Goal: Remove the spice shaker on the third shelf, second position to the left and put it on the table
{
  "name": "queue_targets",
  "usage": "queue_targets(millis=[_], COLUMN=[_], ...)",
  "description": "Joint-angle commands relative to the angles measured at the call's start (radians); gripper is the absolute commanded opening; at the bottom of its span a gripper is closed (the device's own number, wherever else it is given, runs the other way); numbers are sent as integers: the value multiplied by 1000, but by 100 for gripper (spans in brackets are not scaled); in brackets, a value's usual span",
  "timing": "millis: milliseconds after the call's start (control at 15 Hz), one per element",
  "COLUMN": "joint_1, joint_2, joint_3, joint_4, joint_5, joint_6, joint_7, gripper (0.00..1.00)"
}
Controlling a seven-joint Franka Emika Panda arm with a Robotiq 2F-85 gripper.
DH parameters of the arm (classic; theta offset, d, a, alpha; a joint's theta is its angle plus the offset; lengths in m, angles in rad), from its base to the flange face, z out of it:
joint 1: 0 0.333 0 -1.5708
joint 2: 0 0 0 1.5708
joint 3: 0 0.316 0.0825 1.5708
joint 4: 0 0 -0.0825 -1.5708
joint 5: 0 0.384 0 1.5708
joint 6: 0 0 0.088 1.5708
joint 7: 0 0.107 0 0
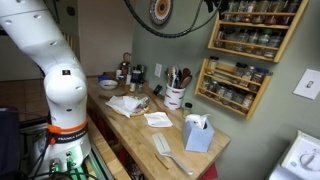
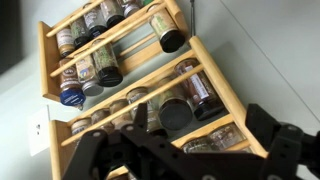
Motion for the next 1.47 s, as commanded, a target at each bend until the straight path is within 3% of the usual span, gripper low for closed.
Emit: queue_targets(millis=[0,400,667,1400], joint_1=[6,19,57,66], joint_2=[4,60,99,203], joint_3=[-6,-7,-38,-49], joint_4=[7,63,80,130], joint_5=[-4,-59,-9,6], joint_6=[-3,-10,17,101], joint_7=[-2,-88,-230,-380], gripper=[100,100,100,100])
